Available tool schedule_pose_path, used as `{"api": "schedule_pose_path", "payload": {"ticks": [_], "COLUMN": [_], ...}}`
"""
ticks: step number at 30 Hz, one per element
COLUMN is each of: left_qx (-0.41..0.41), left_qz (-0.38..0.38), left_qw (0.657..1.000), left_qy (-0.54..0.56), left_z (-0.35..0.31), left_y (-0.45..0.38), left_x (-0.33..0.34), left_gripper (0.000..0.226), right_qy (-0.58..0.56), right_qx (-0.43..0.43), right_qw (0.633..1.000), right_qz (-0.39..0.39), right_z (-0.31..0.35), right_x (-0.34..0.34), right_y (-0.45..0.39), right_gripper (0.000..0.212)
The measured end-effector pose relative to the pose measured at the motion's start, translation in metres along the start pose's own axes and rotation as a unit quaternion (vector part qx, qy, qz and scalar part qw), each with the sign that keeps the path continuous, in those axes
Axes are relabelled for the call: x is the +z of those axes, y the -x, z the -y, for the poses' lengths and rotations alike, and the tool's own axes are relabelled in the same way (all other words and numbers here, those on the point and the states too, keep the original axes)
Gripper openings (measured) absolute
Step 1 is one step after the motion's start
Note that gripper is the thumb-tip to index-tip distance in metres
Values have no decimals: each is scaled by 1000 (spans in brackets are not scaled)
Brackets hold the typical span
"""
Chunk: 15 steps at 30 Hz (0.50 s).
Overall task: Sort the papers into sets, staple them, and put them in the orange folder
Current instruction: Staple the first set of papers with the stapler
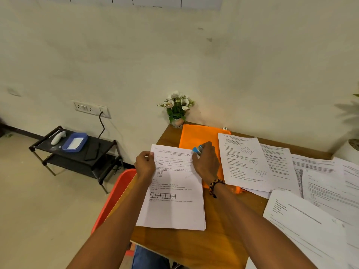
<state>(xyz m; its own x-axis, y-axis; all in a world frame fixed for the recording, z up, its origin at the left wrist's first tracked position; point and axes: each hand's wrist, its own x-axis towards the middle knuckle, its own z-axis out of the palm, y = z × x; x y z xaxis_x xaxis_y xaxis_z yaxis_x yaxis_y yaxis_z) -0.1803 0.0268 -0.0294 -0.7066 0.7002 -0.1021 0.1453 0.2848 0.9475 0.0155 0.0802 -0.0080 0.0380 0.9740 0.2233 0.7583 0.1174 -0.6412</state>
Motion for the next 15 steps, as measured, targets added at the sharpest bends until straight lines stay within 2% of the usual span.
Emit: {"api": "schedule_pose_path", "payload": {"ticks": [2,5,11,15], "left_qx": [2,7,60,131], "left_qz": [-3,-2,-3,-25], "left_qw": [1000,1000,997,985], "left_qy": [-6,-14,-37,-110], "left_z": [1,1,5,4], "left_y": [-1,0,-1,9], "left_x": [2,3,0,1], "left_gripper": [23,27,31,32], "right_qy": [-30,21,167,168], "right_qx": [-45,-101,-131,-111], "right_qw": [997,988,968,971], "right_qz": [55,116,136,126], "right_z": [2,10,12,6], "right_x": [7,17,28,25], "right_y": [5,14,20,20], "right_gripper": [38,41,52,61]}}
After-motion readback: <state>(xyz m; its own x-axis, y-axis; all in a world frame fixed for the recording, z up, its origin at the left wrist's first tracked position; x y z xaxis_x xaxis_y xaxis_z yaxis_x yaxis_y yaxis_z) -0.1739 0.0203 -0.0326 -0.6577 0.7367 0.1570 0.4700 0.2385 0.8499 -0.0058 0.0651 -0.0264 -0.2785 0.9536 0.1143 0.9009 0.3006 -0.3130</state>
